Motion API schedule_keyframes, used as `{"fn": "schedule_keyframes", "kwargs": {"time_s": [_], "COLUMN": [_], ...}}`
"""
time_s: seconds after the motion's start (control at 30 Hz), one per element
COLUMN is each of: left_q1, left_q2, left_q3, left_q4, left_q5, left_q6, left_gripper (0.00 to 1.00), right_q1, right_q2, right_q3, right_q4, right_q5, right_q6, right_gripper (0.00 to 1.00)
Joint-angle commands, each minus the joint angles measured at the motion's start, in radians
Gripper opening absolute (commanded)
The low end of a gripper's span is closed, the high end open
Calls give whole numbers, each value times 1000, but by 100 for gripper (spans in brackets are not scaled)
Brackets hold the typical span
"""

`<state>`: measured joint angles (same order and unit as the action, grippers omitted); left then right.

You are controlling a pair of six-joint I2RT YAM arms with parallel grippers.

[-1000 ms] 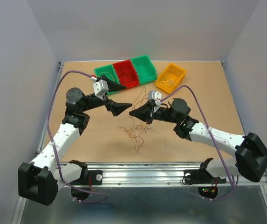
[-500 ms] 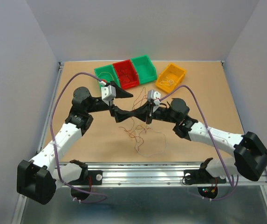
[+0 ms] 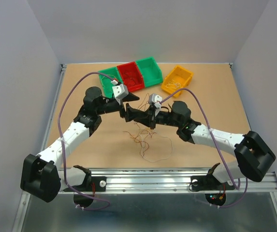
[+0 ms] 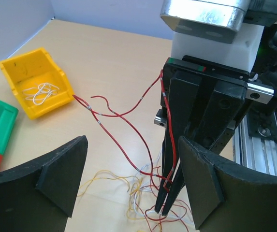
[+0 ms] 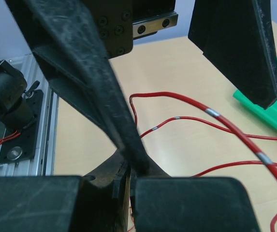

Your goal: Untangle the cables

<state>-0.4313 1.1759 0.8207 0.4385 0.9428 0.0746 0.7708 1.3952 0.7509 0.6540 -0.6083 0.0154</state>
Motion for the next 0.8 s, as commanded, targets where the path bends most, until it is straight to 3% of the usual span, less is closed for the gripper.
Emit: {"fn": "schedule_keyframes", "kwargs": {"time_s": [0.0,0.3,0.4,0.7,0.77], "left_q1": [-6,-6,-6,-23,-27], "left_q2": [-15,39,57,65,76], "left_q3": [55,110,121,140,147], "left_q4": [17,-64,-80,-121,-136], "left_q5": [-102,-203,-197,-174,-176], "left_q6": [14,22,31,67,82], "left_gripper": [84,76,69,70,65], "right_q1": [2,4,2,2,2], "right_q2": [-21,-44,-45,-24,-13], "right_q3": [54,34,34,50,61], "right_q4": [38,36,36,24,16], "right_q5": [-31,-25,-27,-31,-41], "right_q6": [-6,-5,-6,-6,-6], "right_gripper": [1,1,1,1,1]}}
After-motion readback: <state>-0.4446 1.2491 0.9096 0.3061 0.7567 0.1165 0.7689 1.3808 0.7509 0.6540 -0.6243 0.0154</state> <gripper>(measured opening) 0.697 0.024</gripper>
